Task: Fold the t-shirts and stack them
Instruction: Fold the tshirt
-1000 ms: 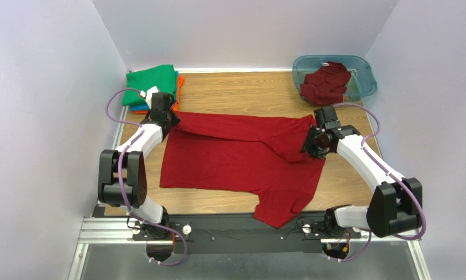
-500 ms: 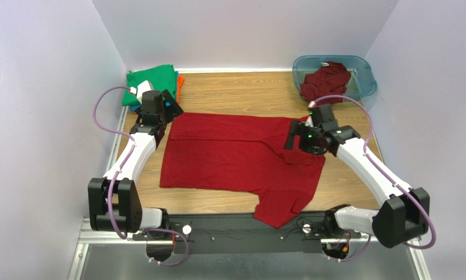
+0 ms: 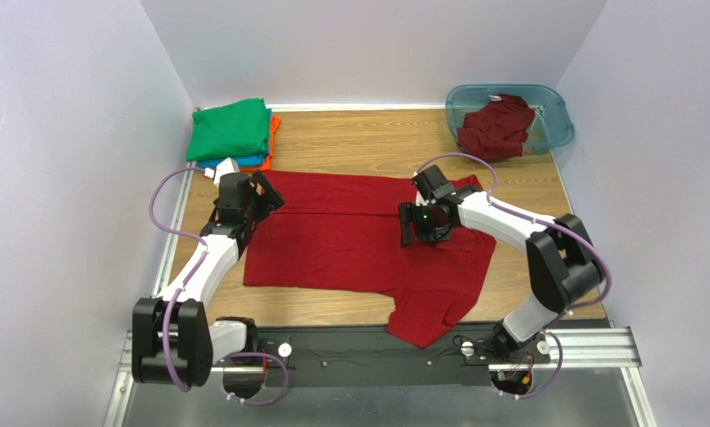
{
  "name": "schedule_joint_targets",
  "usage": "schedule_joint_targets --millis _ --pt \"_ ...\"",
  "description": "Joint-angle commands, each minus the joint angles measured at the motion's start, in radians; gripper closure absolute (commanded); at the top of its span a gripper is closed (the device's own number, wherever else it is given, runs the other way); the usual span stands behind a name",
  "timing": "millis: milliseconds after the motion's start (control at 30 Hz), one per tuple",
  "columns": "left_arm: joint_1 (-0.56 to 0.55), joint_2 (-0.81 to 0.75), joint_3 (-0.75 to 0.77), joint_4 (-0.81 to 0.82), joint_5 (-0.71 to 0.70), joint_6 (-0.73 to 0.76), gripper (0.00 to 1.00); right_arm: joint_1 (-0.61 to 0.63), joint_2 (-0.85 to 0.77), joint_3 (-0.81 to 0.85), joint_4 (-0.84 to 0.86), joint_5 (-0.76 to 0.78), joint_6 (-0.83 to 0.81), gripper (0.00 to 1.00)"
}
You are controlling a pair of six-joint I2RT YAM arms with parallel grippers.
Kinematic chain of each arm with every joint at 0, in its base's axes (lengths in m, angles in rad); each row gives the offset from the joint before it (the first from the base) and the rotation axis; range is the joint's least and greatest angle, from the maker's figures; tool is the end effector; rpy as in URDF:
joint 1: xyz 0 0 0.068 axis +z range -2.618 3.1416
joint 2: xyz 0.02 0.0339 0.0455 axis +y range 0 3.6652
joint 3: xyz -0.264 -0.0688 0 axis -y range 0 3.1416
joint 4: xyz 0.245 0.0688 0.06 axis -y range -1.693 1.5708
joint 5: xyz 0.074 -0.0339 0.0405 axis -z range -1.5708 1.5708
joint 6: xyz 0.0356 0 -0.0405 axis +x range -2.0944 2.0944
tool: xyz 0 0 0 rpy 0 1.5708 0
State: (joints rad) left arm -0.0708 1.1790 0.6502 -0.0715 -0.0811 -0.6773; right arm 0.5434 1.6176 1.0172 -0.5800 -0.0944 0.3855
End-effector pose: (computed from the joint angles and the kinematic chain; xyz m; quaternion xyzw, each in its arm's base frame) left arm 0.2509 -0.0149 0.2239 -0.2820 0.8379 -0.1369 0.4469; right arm 0.2637 0.1632 0.1871 -0.0864 0.9761 0.1282 0.1525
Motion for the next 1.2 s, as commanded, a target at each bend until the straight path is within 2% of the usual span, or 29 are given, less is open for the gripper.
schedule_joint_targets --millis 0,267,500,567,600,700,900,1000,1167 --pt "-0.004 -0.018 -0.027 0.035 0.014 -0.011 0.02 0.007 0.071 0.055 0.042 0.073 -0.010 0.18" --pt "-0.004 -0.007 -0.027 0.032 -0.006 -0.002 0.02 0.004 0.159 0.113 0.040 0.249 0.004 0.19" --pt "-0.004 0.001 -0.027 0.032 -0.023 0.001 0.02 -0.010 0.203 0.144 0.039 0.289 -0.023 0.21" --pt "-0.004 0.008 -0.026 0.033 -0.031 0.002 0.02 -0.011 0.211 0.147 0.039 0.292 -0.030 0.24" --pt "-0.004 0.011 -0.024 0.032 -0.029 0.004 0.02 -0.011 0.217 0.152 0.039 0.301 -0.033 0.30" --pt "-0.004 0.019 -0.021 0.033 -0.031 0.004 0.02 -0.011 0.219 0.156 0.040 0.331 -0.031 0.32" --pt "-0.004 0.036 -0.015 0.042 -0.031 0.008 0.02 -0.011 0.212 0.182 0.040 0.430 0.010 0.47" --pt "-0.004 0.044 -0.014 0.047 -0.037 0.010 0.02 -0.011 0.220 0.199 0.042 0.449 0.018 0.51" --pt "-0.004 0.062 -0.006 0.052 -0.039 0.013 0.02 -0.011 0.260 0.216 0.040 0.456 0.019 0.65"
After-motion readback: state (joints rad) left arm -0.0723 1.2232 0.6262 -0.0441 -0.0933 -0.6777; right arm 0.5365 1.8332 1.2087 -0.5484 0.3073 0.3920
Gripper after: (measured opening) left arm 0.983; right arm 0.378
